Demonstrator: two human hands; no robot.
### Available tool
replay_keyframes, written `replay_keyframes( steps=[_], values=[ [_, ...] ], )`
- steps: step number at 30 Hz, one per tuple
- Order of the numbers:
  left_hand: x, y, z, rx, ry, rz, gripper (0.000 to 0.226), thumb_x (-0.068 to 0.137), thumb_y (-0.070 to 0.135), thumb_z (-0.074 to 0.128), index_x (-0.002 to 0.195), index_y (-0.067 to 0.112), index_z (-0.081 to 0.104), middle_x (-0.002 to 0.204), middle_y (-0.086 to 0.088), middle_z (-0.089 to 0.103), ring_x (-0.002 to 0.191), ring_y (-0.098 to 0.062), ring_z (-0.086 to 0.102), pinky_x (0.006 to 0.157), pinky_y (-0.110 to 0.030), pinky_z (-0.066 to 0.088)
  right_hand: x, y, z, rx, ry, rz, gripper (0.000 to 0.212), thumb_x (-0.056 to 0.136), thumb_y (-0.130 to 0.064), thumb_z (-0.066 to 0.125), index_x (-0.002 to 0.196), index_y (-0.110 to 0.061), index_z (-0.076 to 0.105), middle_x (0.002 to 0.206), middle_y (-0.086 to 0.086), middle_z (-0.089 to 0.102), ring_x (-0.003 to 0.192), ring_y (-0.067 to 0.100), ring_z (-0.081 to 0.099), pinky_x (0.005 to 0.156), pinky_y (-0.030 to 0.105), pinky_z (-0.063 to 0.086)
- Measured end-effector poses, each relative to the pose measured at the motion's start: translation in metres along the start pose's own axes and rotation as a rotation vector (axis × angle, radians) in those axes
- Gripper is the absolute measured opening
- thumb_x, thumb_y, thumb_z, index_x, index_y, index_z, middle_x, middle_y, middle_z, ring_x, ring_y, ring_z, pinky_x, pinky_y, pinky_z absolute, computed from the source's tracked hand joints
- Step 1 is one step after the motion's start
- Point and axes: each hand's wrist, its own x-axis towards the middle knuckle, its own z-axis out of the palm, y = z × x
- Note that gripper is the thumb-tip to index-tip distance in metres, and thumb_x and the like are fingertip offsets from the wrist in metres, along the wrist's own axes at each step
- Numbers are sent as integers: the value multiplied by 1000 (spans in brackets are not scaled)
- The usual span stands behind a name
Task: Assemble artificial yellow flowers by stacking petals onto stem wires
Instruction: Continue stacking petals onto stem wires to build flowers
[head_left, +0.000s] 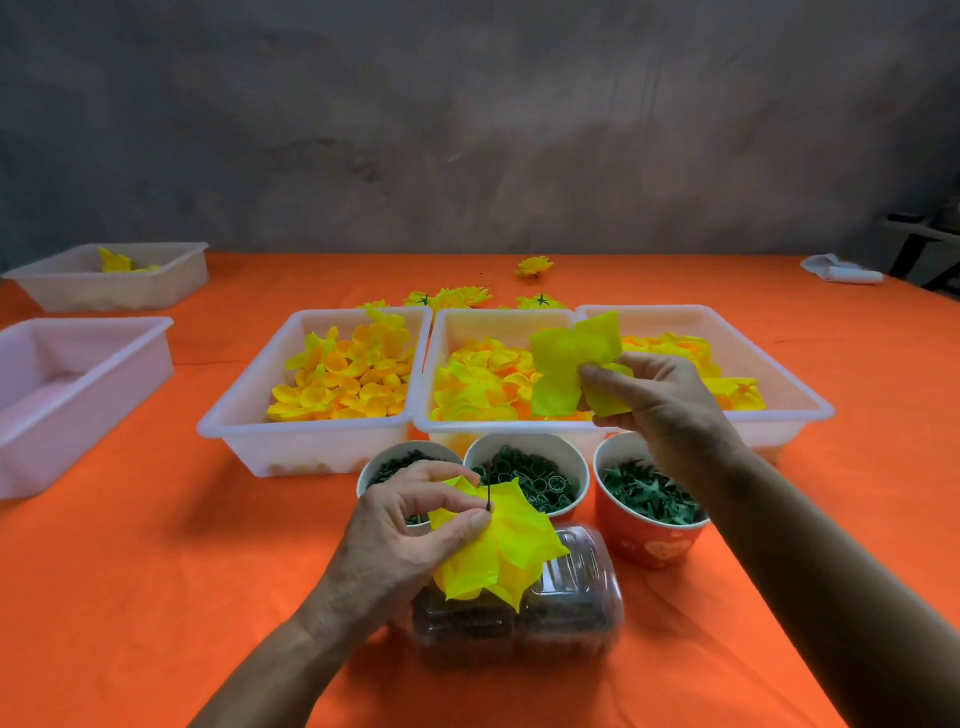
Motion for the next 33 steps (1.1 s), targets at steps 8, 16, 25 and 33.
replay_keyframes(
  steps=[8, 16, 25, 33],
  values=[
    [9, 20, -2, -64, 44, 21, 16, 72, 33, 77, 77, 17, 78, 101, 3, 69, 102, -5, 62, 86, -23, 47, -20, -8, 22, 43, -108, 33, 14, 72, -16, 68, 81, -5, 67, 62, 2, 69, 50, 9, 63, 46, 18, 47],
    [42, 53, -6, -97, 205, -97, 34, 57, 48, 72, 81, 24, 73, 83, 7, 73, 71, 3, 65, 61, -10, 47, -27, -14, 48, 39, -263, 68, 15, 75, -18, 66, 87, -11, 72, 76, 5, 73, 68, 15, 69, 56, 22, 51],
    [47, 57, -6, -241, 119, -124, 21, 72, 2, 73, 72, 22, 68, 57, 12, 66, 47, 4, 56, 43, -9, 40, -30, -18, 51, 20, -307, 32, 15, 78, -12, 66, 91, -14, 71, 82, 3, 73, 71, 11, 67, 63, 24, 53],
    [45, 49, -3, 203, 415, 352, 42, 66, -25, 63, 74, 15, 71, 83, -3, 66, 79, -11, 62, 58, -23, 47, -29, -18, 51, 264, -107, 260, 27, 90, 5, 48, 112, -3, 61, 117, 19, 59, 90, 31, 69, 65, 30, 58]
  ],
)
